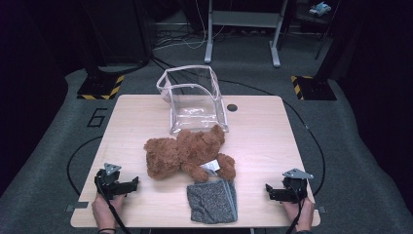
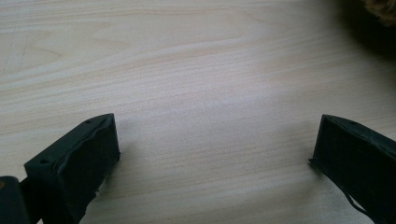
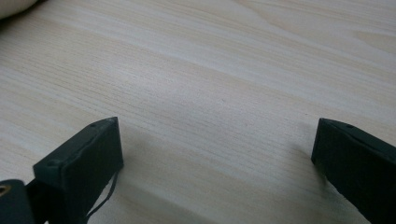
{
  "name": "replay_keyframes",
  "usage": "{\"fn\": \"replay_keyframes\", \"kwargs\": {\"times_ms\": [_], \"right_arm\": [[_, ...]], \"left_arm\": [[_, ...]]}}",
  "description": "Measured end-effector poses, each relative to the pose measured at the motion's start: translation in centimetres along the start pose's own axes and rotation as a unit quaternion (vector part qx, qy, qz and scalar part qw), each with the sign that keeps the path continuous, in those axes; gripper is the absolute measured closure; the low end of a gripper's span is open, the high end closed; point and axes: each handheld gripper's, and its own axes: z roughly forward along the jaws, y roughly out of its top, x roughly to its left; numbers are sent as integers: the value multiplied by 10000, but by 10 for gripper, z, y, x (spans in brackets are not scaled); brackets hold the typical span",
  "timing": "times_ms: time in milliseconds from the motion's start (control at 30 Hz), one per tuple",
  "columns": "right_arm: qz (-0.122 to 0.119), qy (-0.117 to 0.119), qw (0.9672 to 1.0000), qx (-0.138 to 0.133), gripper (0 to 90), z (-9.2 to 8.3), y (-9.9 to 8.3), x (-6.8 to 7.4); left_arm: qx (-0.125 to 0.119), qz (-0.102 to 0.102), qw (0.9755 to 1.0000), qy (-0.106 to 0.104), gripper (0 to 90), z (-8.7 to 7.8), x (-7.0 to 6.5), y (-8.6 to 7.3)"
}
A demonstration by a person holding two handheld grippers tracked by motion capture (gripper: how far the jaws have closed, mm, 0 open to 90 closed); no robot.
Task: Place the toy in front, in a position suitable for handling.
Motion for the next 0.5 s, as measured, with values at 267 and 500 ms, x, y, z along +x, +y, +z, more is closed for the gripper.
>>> {"fn": "replay_keyframes", "kwargs": {"times_ms": [267,500], "right_arm": [[0,-1,10000,0,11,0,0,0],[6,-11,10000,2,11,0,0,0]], "left_arm": [[17,-13,10000,17,3,1,0,1],[5,-27,10000,32,3,1,0,1]]}}
